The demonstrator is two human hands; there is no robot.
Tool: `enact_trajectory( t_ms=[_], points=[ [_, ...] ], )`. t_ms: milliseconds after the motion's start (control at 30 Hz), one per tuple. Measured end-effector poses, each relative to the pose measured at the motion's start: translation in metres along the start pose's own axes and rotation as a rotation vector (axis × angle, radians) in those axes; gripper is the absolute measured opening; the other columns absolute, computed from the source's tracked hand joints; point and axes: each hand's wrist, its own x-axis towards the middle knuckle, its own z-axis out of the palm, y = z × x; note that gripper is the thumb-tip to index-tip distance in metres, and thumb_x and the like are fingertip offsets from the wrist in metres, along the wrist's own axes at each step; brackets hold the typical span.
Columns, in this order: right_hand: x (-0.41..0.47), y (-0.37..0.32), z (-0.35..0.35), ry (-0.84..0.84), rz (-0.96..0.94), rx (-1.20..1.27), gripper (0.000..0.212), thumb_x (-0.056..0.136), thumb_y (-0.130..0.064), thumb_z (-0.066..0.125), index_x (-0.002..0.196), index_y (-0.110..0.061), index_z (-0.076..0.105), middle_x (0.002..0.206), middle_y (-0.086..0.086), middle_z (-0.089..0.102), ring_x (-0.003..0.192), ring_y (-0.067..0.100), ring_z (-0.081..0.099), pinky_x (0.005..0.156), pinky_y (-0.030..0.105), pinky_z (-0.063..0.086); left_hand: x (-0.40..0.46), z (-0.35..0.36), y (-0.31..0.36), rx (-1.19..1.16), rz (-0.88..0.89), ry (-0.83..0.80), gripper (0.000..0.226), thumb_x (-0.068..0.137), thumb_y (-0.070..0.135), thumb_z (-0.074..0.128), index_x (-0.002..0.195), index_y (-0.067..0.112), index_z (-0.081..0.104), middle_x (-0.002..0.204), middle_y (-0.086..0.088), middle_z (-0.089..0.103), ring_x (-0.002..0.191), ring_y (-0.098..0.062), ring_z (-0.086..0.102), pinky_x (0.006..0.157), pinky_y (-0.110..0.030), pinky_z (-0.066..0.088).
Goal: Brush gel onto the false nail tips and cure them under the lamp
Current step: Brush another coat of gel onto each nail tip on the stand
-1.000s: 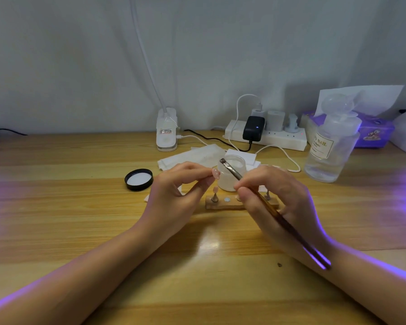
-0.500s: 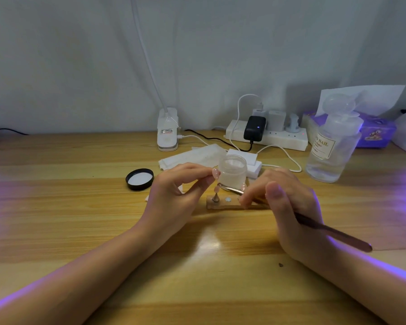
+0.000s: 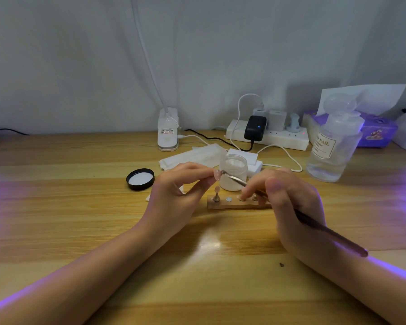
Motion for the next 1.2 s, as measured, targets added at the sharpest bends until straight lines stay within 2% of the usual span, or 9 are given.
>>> enact_trajectory(
  t_ms=[100,233,367,567,667,800,900,1000,1200],
  points=[
    [0.003,-0.002,0.001,-0.022,0.007,-0.040,0.040,0.096,-0.043,0.028,0.084,-0.023,0.060,0.078,-0.023,0.055,0.072,-0.002,0.052,0.067,0.025,0.041,0.000,0.000,-0.001,0.006,0.017,0.000,0.024,0.079,0.010,0.061,0.101,0.018,0.065,0.087,0.009,0.067,0.081,-0.005,0.063,0.073,-0.019,0.050],
    [0.000,0.000,0.002,-0.057,-0.040,-0.100,0.052,0.097,-0.039,0.029,0.075,-0.012,0.067,0.075,-0.015,0.060,0.074,-0.001,0.054,0.074,0.027,0.041,-0.002,0.000,-0.003,0.025,0.020,0.005,0.029,0.079,0.001,0.064,0.103,0.016,0.064,0.087,0.008,0.066,0.082,-0.006,0.062,0.074,-0.023,0.050],
    [-0.002,0.002,0.000,-0.009,-0.050,-0.036,0.061,0.099,-0.041,0.026,0.063,-0.009,0.064,0.063,-0.007,0.061,0.065,0.004,0.054,0.073,0.031,0.040,-0.001,0.000,-0.003,0.021,0.009,0.012,0.026,0.079,0.008,0.062,0.103,0.017,0.064,0.087,0.009,0.066,0.081,-0.007,0.062,0.073,-0.026,0.051],
    [0.002,-0.002,0.003,-0.033,-0.017,-0.127,0.032,0.090,-0.024,0.039,0.079,-0.011,0.066,0.072,-0.004,0.062,0.066,0.015,0.057,0.066,0.037,0.045,0.000,0.000,-0.001,0.028,0.016,-0.009,0.026,0.080,0.004,0.063,0.102,0.017,0.064,0.087,0.006,0.067,0.082,-0.007,0.063,0.073,-0.028,0.051],
    [0.001,-0.002,0.002,-0.055,-0.018,-0.145,0.036,0.090,-0.026,0.038,0.075,-0.012,0.067,0.070,-0.005,0.063,0.067,0.010,0.055,0.072,0.030,0.041,-0.001,0.000,-0.001,0.032,0.004,-0.009,0.027,0.080,0.001,0.063,0.101,0.019,0.065,0.087,0.005,0.067,0.082,-0.009,0.063,0.073,-0.032,0.051],
    [-0.001,-0.001,-0.001,-0.025,-0.072,-0.093,0.055,0.098,-0.035,0.030,0.064,-0.009,0.065,0.062,-0.001,0.062,0.064,0.008,0.054,0.072,0.029,0.039,-0.001,0.000,0.001,0.023,-0.014,0.005,0.025,0.080,0.006,0.062,0.099,0.022,0.065,0.087,0.004,0.068,0.081,-0.012,0.063,0.073,-0.033,0.051],
    [0.000,-0.001,0.000,0.007,-0.067,-0.087,0.039,0.091,-0.022,0.037,0.068,-0.007,0.064,0.065,0.001,0.062,0.064,0.014,0.055,0.067,0.037,0.043,-0.001,0.000,0.003,0.011,-0.040,-0.001,0.026,0.080,0.003,0.064,0.097,0.022,0.066,0.085,0.003,0.068,0.080,-0.012,0.063,0.073,-0.032,0.050],
    [0.003,-0.002,0.002,-0.040,-0.054,-0.118,0.027,0.087,-0.021,0.043,0.077,-0.007,0.064,0.071,-0.004,0.059,0.063,0.016,0.054,0.063,0.037,0.044,-0.001,-0.001,0.005,0.011,-0.056,-0.011,0.021,0.080,0.006,0.064,0.095,0.021,0.068,0.084,0.002,0.068,0.080,-0.011,0.062,0.073,-0.030,0.049],
    [0.000,0.001,0.001,-0.013,-0.078,-0.093,0.042,0.089,-0.018,0.034,0.059,-0.010,0.062,0.056,-0.004,0.057,0.059,0.006,0.050,0.069,0.035,0.038,-0.001,-0.001,0.009,-0.001,-0.089,-0.013,0.021,0.080,0.006,0.064,0.095,0.019,0.068,0.084,-0.001,0.068,0.081,-0.014,0.062,0.073,-0.030,0.049]
  ],
)
